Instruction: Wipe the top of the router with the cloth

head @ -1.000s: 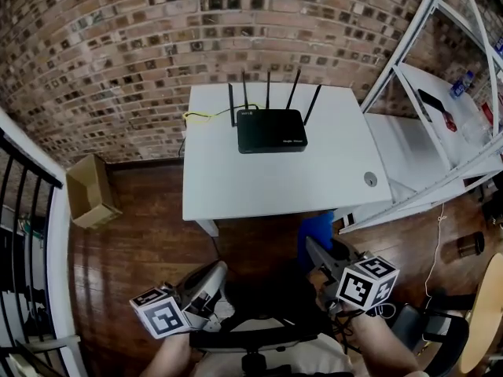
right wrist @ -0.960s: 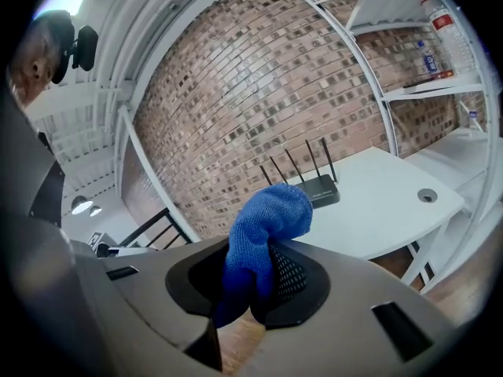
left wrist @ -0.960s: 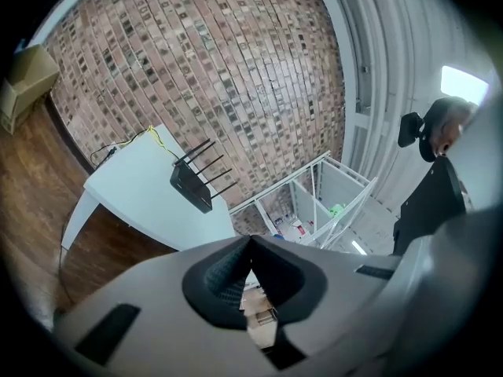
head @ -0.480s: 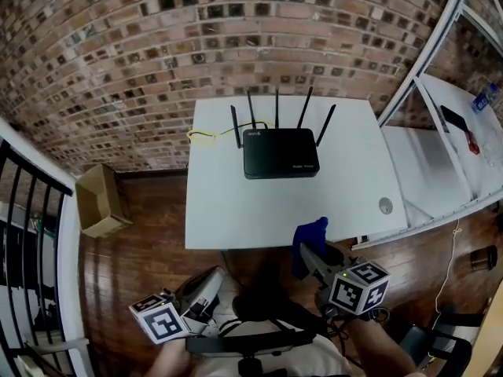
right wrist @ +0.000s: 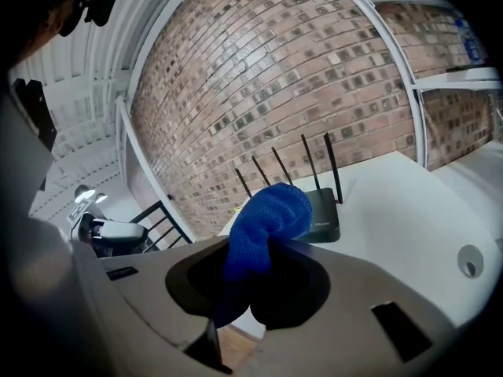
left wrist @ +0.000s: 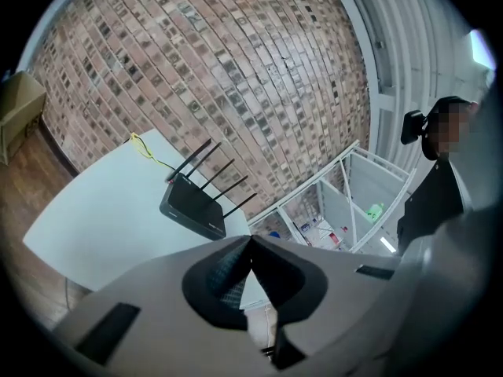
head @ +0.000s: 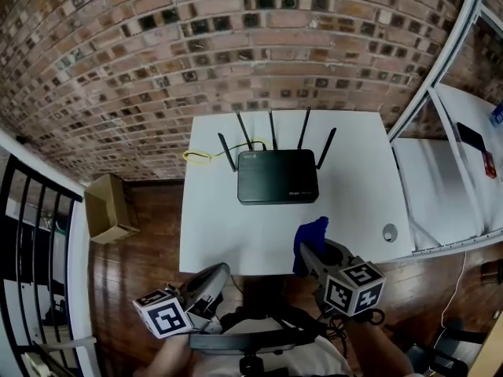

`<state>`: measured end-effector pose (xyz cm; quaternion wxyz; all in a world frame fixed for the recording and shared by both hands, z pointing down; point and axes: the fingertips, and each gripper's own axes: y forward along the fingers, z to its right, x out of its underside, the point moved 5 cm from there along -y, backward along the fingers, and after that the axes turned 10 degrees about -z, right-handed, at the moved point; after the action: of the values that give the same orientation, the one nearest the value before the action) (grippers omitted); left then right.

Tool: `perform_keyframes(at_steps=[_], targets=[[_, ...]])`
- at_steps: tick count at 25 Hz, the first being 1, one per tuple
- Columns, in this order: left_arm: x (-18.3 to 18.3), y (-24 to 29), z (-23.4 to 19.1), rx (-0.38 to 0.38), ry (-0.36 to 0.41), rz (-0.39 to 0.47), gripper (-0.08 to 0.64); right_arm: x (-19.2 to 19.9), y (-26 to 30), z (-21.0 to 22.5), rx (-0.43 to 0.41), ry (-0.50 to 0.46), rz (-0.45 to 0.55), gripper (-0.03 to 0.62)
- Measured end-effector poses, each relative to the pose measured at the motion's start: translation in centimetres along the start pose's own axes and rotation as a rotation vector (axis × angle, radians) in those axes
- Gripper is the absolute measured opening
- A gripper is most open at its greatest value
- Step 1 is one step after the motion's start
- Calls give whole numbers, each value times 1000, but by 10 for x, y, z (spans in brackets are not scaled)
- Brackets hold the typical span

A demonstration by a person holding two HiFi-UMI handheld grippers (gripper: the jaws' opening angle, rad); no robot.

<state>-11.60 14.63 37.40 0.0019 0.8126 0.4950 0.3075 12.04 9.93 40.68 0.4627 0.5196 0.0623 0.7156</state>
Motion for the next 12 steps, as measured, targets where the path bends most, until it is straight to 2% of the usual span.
perform_keyframes(at_steps=[5,8,12], targets=[[-14,23,0,-24,2,-1,18,-15,17,25,-19,-7,-5,106],[-22,28,-4,-37,9,-12,19,-21,27,26,-36,-18,-10,106],[-42,31,-14,-29,15,15,19,-29,47,20,-45,-66,-37,106]])
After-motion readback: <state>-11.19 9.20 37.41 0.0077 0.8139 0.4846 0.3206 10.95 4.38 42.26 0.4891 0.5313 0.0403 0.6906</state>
